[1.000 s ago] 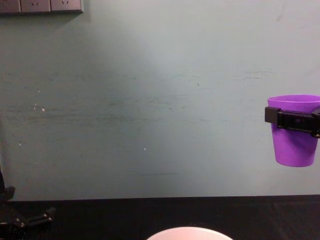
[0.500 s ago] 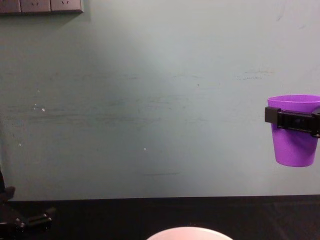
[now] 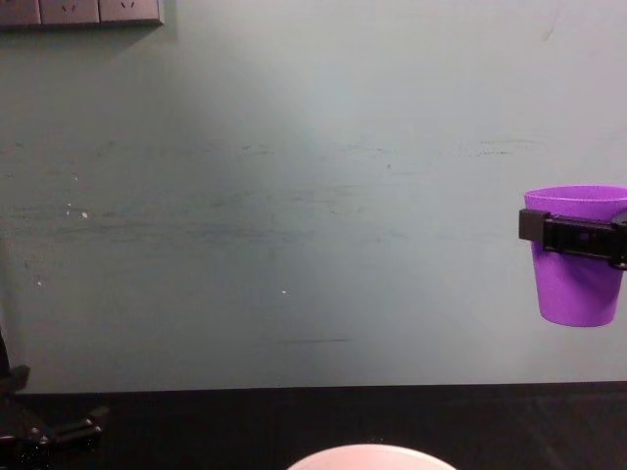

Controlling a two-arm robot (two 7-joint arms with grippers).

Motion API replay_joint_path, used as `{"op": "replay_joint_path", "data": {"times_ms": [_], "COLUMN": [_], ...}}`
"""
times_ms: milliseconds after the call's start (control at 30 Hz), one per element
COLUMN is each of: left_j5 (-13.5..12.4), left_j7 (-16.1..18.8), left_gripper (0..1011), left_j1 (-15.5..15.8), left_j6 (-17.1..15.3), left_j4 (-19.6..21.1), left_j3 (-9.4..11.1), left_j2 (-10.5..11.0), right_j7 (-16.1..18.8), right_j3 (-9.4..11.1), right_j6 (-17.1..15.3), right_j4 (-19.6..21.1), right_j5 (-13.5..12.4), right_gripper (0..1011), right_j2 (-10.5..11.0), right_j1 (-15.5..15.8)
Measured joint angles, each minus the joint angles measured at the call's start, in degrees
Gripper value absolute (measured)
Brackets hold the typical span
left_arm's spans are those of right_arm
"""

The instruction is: Pick up the cup and pour the mung beans from the cup into the bowl.

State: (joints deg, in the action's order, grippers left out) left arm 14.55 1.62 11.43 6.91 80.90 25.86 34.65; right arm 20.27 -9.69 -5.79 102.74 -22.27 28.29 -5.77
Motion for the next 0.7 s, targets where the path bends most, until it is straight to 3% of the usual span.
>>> {"op": "replay_joint_path", "data": {"times_ms": [700], "left_j5": [0.0], "left_j7": [0.0], "left_gripper": [1003], "left_j1": [0.0], "left_j6": [0.0], "left_j4": [0.0], "left_j3": [0.0], "left_j2": [0.0], "right_j7": [0.0], "right_j3": [0.0], "right_j6": [0.0], "right_j4": [0.0], "right_j5": [0.0], "right_gripper": [746], "right_j2": [0.0], "right_j1": [0.0]}}
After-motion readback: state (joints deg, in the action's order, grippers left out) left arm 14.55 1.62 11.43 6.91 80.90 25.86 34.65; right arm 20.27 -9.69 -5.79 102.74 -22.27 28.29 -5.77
